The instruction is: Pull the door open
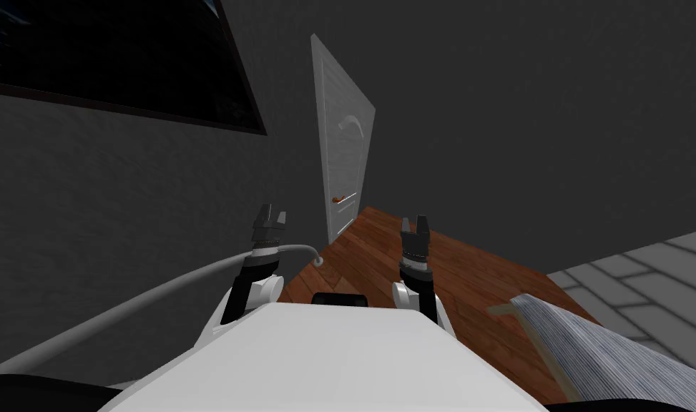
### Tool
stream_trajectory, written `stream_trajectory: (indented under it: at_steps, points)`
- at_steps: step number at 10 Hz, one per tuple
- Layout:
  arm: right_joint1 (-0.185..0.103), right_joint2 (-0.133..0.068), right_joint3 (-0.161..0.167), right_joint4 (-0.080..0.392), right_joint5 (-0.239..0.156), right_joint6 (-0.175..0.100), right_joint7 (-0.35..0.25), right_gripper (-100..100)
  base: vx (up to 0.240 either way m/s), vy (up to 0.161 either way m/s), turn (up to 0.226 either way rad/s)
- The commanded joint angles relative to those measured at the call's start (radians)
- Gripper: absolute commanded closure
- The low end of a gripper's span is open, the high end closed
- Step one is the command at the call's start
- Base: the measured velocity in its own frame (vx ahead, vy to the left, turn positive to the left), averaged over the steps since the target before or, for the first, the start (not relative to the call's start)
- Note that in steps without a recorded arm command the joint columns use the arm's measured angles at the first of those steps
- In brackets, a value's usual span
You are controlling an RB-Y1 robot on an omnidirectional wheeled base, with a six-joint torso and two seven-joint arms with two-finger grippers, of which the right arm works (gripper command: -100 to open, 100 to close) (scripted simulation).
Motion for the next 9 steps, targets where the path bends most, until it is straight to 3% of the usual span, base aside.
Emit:
stream_trajectory:
  at_steps: [1,9]
  points:
    - [-0.017,-0.010,0.000,0.036,-0.002,-0.002,-0.006,-100,0.100,-0.080,0.197]
    - [-0.105,-0.055,-0.003,0.224,-0.012,-0.011,-0.037,-100,0.075,-0.034,0.141]
